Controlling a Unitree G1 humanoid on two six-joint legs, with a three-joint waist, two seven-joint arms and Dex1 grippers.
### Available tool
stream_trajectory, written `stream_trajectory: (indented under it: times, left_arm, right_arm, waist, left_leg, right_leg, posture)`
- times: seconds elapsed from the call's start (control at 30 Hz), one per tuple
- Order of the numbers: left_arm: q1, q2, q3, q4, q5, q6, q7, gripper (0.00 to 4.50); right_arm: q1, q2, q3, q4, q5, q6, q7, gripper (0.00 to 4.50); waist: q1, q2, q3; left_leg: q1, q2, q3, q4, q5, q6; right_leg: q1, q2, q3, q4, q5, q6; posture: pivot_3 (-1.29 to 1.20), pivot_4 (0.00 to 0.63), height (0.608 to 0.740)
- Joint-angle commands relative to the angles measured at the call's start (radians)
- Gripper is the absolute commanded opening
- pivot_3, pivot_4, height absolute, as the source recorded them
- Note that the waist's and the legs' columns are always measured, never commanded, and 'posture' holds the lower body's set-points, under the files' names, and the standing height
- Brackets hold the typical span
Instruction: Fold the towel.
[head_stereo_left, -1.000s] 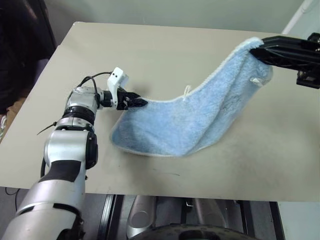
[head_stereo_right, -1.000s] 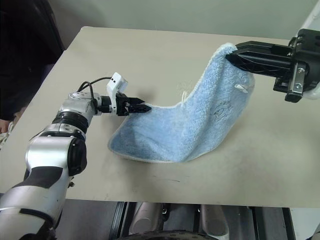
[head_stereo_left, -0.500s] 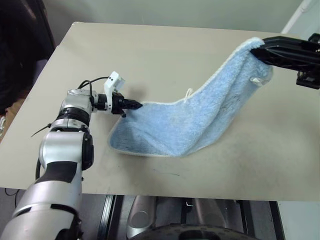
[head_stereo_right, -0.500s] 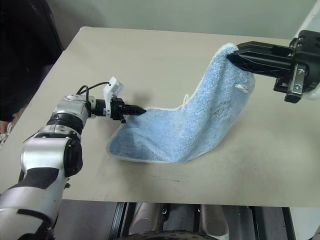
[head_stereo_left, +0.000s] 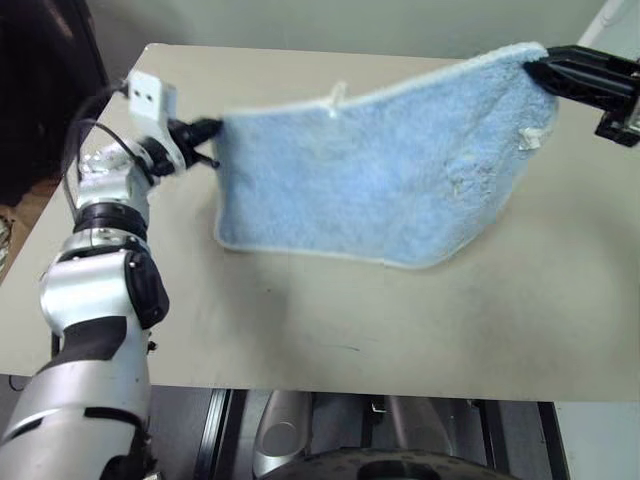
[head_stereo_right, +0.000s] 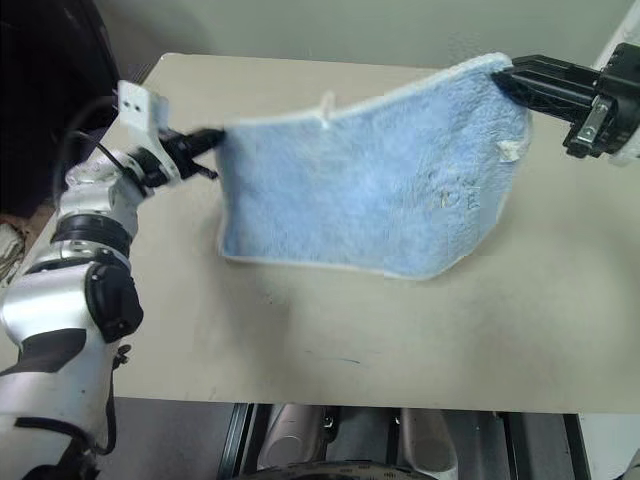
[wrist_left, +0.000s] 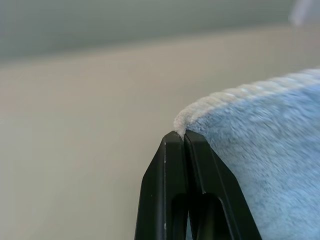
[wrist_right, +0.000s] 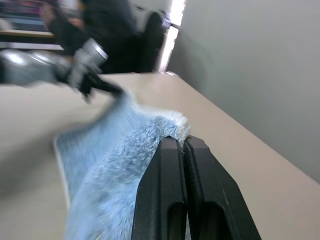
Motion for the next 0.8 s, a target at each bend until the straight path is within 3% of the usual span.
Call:
stream_trajectory:
  times: [0.03, 0.2, 0.37, 0.47, 0.6, 0.8]
  left_arm:
    - [-0.072, 0.037, 0.041, -0.005, -0.015, -0.078, 0.116, 0.03]
    - [-0.119, 0.081, 0.034, 0.0, 0.01, -0.109, 0.119, 0.03]
    - [-0.121, 0.153, 0.032, -0.008, -0.009, -0.06, -0.097, 0.03]
    - [-0.092, 0.202, 0.03, -0.02, -0.03, -0.001, -0.298, 0.03]
    - [0.001, 0.291, 0.006, -0.051, -0.039, 0.117, -0.612, 0.03]
    - [0.119, 0.39, -0.016, -0.114, -0.064, 0.29, -0.843, 0.03]
  right_arm:
    - [-0.102, 0.077, 0.092, 0.152, -0.192, -0.192, -0.017, 0.0]
    - [-0.279, 0.239, 0.195, 0.485, -0.42, -0.417, -0.073, 0.0]
    - [-0.4, 0.31, 0.175, 0.763, -0.501, -0.637, -0.045, 0.0]
    - [-0.354, 0.298, 0.153, 0.742, -0.459, -0.669, 0.079, 0.0]
    - [-0.149, 0.228, 0.112, 0.488, -0.33, -0.553, 0.29, 0.0]
    - [0.115, 0.138, 0.054, 0.235, -0.242, -0.401, 0.353, 0.0]
  waist:
    - [-0.007, 0.0, 0.0]
    - [-0.024, 0.001, 0.001]
    - [-0.028, 0.002, 0.002]
    - [-0.027, 0.001, 0.001]
    - [-0.026, 0.001, 0.001]
    - [-0.028, -0.002, 0.0]
  left_leg:
    - [0.001, 0.0, 0.003, -0.001, 0.0, 0.0]
    - [0.0, 0.001, 0.004, 0.0, 0.001, 0.001]
    - [-0.012, 0.002, 0.005, 0.004, 0.002, -0.001]
    - [-0.029, 0.002, 0.003, 0.018, 0.001, -0.008]
    - [-0.034, 0.001, 0.003, 0.02, 0.0, -0.014]
    - [-0.033, 0.002, 0.001, 0.024, -0.001, -0.015]
  right_leg:
    - [-0.001, 0.001, 0.0, 0.0, 0.002, 0.003]
    - [-0.005, 0.001, 0.001, 0.002, 0.01, -0.009]
    - [-0.022, -0.005, 0.001, 0.016, 0.007, -0.013]
    - [-0.039, -0.004, -0.001, 0.033, 0.002, -0.016]
    - [-0.043, -0.004, -0.004, 0.037, -0.003, -0.019]
    - [-0.041, -0.004, -0.003, 0.039, -0.008, -0.024]
  posture:
    - [0.0, 0.15, 0.697]
    - [0.0, 0.15, 0.697]
    - [0.0, 0.15, 0.697]
    - [0.0, 0.15, 0.697]
    - [0.0, 0.15, 0.697]
    - [0.0, 0.15, 0.697]
